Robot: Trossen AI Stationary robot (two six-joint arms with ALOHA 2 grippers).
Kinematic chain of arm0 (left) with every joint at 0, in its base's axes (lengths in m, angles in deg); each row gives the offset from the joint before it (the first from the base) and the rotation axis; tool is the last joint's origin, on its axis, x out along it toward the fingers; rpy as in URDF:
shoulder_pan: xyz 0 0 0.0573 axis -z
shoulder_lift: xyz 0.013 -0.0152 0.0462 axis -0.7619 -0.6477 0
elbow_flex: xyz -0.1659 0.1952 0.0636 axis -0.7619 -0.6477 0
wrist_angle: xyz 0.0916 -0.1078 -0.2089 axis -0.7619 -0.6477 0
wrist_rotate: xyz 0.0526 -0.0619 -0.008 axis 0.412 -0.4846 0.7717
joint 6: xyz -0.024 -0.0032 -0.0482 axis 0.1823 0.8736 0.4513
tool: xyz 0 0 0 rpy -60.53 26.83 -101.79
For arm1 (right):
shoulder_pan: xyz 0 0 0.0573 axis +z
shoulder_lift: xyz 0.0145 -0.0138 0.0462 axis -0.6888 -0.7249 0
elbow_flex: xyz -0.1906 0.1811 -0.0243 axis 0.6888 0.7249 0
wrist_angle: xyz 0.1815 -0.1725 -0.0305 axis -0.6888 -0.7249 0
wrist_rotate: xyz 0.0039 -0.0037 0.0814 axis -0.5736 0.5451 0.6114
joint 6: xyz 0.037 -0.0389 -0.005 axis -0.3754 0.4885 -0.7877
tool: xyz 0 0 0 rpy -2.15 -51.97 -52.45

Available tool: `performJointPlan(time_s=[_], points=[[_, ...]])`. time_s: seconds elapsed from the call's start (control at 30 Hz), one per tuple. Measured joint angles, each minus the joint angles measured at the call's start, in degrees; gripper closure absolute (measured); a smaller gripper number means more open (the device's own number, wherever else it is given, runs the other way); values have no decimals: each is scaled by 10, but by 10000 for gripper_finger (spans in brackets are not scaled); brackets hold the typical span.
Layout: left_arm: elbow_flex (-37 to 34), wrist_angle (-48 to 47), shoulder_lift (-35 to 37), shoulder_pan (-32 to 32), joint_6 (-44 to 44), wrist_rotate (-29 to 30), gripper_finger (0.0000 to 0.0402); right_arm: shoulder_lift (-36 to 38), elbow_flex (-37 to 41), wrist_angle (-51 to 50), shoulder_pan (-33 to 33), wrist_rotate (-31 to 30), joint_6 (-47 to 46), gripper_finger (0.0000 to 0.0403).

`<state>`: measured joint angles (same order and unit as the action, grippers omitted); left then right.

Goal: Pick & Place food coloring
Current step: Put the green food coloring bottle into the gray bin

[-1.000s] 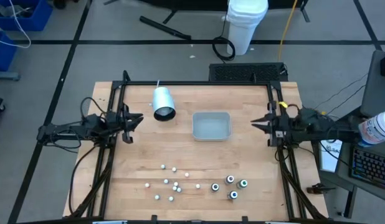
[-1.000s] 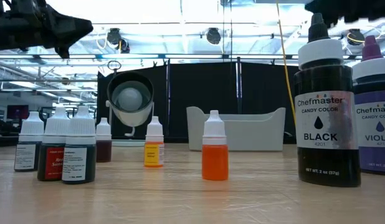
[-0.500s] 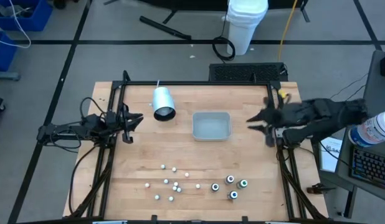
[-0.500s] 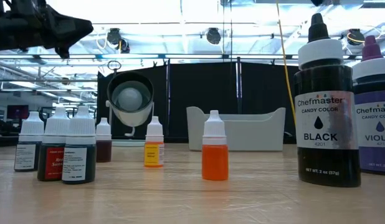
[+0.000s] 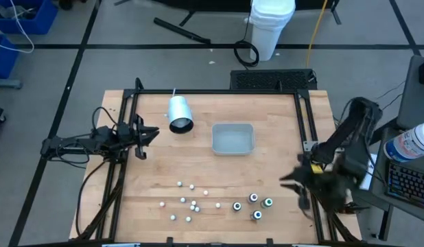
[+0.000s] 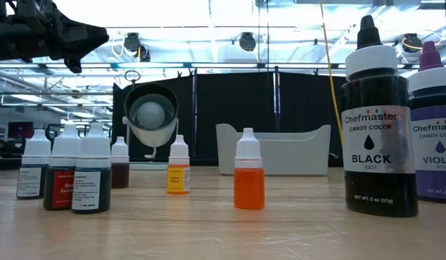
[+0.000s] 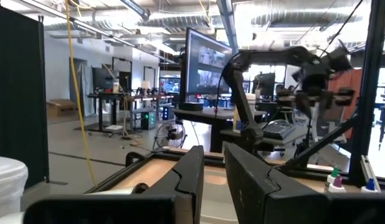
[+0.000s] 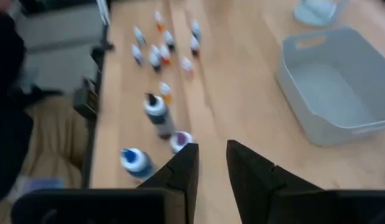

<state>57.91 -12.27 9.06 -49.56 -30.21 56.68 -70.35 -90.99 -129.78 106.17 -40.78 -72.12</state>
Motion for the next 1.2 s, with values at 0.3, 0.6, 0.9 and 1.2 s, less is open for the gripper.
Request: performJointPlan(time_s=[0.3, 0.6, 0.9, 1.2], points=[[0, 1, 0, 0, 4, 0, 330, -138, 65, 51, 121, -126, -160, 346], [0, 4, 0, 0, -1, 2, 330, -176, 179, 171, 121, -155, -235, 358], [0, 4, 0, 0, -14, 1, 330, -155, 275, 339, 135, -155, -234, 287], [0, -2, 0, 0, -5, 1, 330, -175, 376, 595, 141, -153, -151, 194]])
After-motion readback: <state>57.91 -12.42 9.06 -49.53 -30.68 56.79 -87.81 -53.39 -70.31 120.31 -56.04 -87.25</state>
